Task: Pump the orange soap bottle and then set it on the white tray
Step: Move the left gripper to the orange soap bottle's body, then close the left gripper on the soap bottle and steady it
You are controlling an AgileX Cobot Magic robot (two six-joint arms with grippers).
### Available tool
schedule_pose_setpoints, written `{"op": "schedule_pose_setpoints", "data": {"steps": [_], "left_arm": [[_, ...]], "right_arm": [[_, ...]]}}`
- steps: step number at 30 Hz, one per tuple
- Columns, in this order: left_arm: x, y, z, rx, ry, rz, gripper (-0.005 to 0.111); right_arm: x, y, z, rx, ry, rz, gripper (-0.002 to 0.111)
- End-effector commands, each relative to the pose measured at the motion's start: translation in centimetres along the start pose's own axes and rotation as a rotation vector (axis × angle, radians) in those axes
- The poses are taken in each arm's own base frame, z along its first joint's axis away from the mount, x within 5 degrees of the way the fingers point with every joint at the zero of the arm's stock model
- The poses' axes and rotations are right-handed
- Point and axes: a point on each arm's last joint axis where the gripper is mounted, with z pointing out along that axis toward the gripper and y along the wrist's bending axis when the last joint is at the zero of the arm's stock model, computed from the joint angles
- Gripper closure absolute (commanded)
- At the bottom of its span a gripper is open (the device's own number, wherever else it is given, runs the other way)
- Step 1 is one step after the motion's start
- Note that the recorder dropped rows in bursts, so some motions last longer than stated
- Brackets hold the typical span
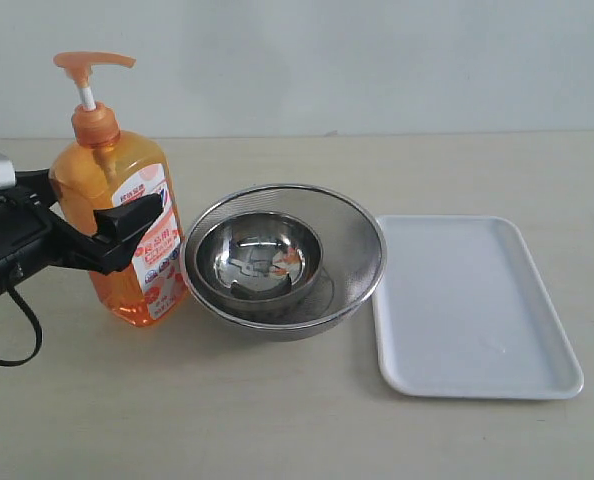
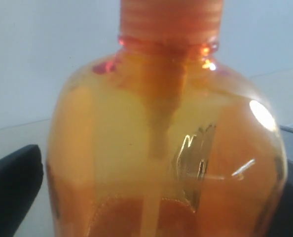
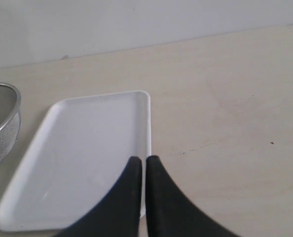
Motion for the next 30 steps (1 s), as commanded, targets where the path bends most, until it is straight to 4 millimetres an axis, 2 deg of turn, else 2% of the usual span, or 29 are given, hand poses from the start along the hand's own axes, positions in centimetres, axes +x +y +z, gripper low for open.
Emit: {"op": "schedule_pose_setpoints", "data": {"steps": [1,11,14,17,24,27,30], "left_arm": [[0.1,0.1,0.8,0.019,-0.011,-0.002,-0.003],[0.3,0.5,1.9,0.039,-0.017,0.01,-0.003],[0.2,0.7,1.9,0.01,-0.021,-0.001,0.0],[0.2,1.1,1.9,-0.026,-0.027,-0.019,0.017],[0.2,0.8,1.9,0.002,-0.023,-0.008,0.083],[0.2,0.8,1.9,0.004,-0.022,-0.023,0.1],[0.2,0.8,1.9,0.005,-0.022,-0.131,0.102]], "right_arm": [[-0.1,0.0,0.0,-0.002,-0.014,0.0,0.108],[0.0,-0.1,0.0,0.007,-0.001,-0.002,0.108],[0.0,-0.1,0.0,0.007,-0.001,-0.002,0.108],[0.0,-0.1,0.0,0.007,-0.001,-0.002,0.108],[0.0,-0.1,0.0,0.007,-0.001,-0.002,0.108],[0.0,-0.1,0.0,0.007,-0.001,-0.002,0.108],[0.0,-0.1,0.0,0.007,-0.001,-0.002,0.108]]}}
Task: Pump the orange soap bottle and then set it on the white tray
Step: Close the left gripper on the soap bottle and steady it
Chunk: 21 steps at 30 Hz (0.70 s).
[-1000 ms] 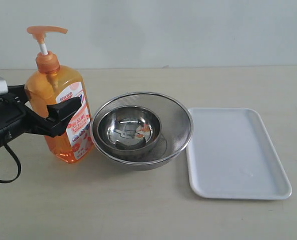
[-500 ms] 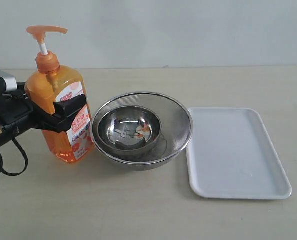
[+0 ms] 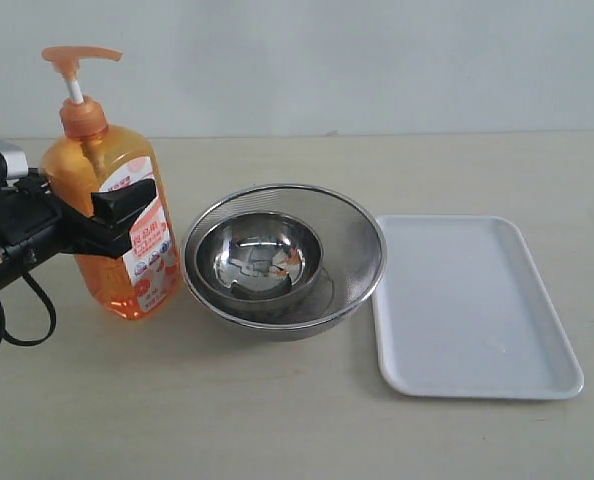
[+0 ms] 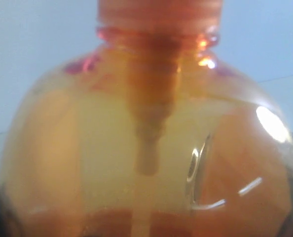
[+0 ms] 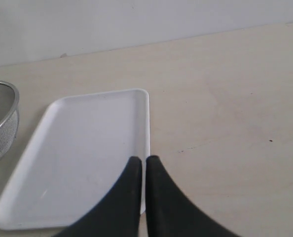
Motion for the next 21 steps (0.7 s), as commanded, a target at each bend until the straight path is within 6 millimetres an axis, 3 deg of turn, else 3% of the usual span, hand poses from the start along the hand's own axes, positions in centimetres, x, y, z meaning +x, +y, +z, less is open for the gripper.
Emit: {"op": "schedule_pose_setpoints", "data": {"steps": [1,15,21], "left_arm": [[-0.1,-0.2,0.1,0.012,-0.006,-0.137,0.102],[-0.1,-0.3,-0.1,0.019,-0.003,-0.108,0.102],[-2.1,-0.4,-2.4,-0.084,-0.048,0.007,0.102]], "right_arm": [[-0.1,0.0,0.0,0.004,-0.006,-0.002,0.108],[-0.1,0.0,0.0,0.004,-0.006,-0.002,0.108],[-0.1,0.0,0.0,0.004,-0.006,-0.002,0.108]]}}
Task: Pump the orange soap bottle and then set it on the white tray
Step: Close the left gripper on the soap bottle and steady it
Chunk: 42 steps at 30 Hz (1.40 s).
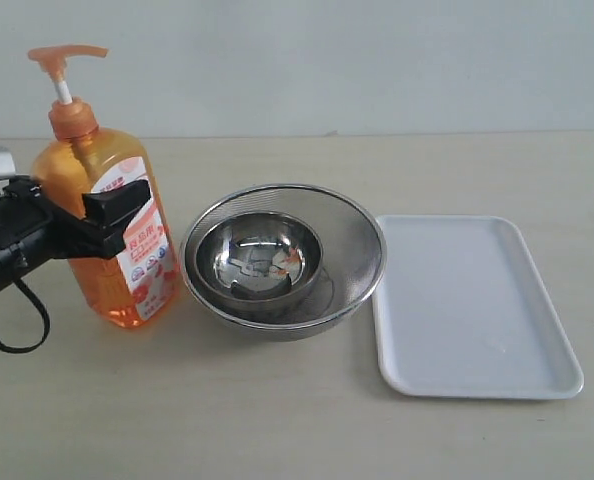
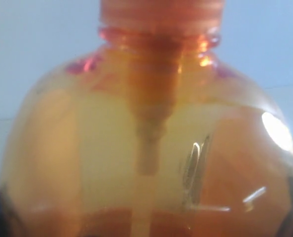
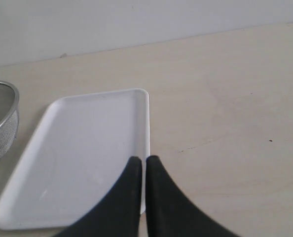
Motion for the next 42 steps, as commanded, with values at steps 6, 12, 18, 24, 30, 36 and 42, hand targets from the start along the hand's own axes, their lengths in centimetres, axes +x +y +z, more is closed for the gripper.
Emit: {"op": "schedule_pose_setpoints", "data": {"steps": [6,12,18,24,30,36,42], "left_arm": [[-4.0,-0.4,-2.6,-0.131,-0.016,0.086,0.102],[-4.6,-3.1,-2.0,-0.095,-0.027,0.149,0.102],[-4.4,-3.6,-1.5,-0.169,0.039,0.308,0.102],[-4.5,-4.4,-1.4,-0.13,0.014,0.329,0.102],[-4.6,-4.5,-1.3,-0.128,-0.008,0.337,0.102],[-3.5,-4.4,-0.8,-0.115,0.006,0.369,0.102],[-2.6,-4.0,-0.5,-0.147,0.025,0.391,0.102]], "right_arm": [[-0.1,0.0,0.0,0.004,-0.006,-0.002,0.108],[-0.1,0.0,0.0,0.004,-0.006,-0.002,0.108],[0.0,0.0,0.0,0.006,-0.002,0.0,0.108],[0.0,0.0,0.0,0.006,-0.002,0.0,0.108],[0.0,0.0,0.0,0.006,-0.002,0.0,0.108],[0.0,0.0,0.0,0.006,-0.002,0.0,0.108],[0.0,0.0,0.0,0.006,-0.002,0.0,0.108]]}}
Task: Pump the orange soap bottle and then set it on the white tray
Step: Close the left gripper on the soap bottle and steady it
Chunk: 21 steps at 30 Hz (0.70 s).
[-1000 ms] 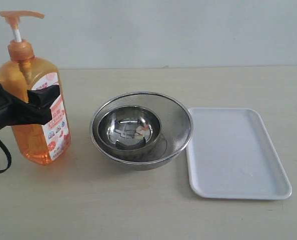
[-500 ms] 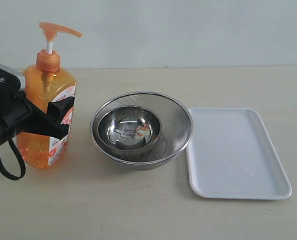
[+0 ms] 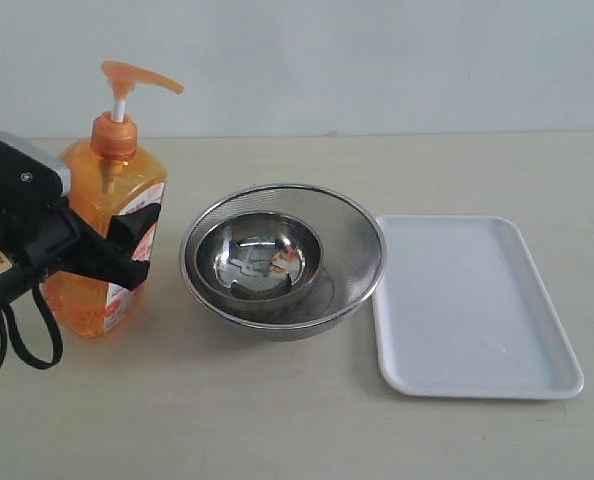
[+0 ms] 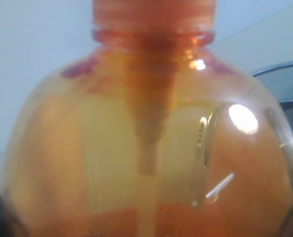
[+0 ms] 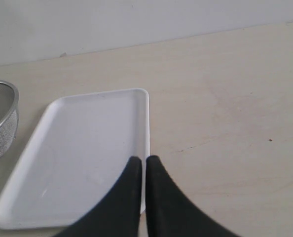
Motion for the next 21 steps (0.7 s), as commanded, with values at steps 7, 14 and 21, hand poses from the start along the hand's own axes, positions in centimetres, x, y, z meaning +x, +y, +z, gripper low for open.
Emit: {"op": "schedule_pose_setpoints", "data": {"steps": [7,14,21], "left_arm": [[-1.08,0.44,0.36,-0.056,-0.112,0.027,0.102],[-1.08,0.44,0.36,-0.056,-0.112,0.019,0.102],[-1.08,0.44,0.36,-0.056,-0.112,0.019,0.102]], "right_arm": [[-0.02,-0.03,-0.04,0.005,-0.003,0.0,0.108],[-0.02,-0.03,-0.04,0.005,-0.003,0.0,0.108],[-0.02,-0.03,-0.04,0.005,-0.003,0.0,0.108]]}}
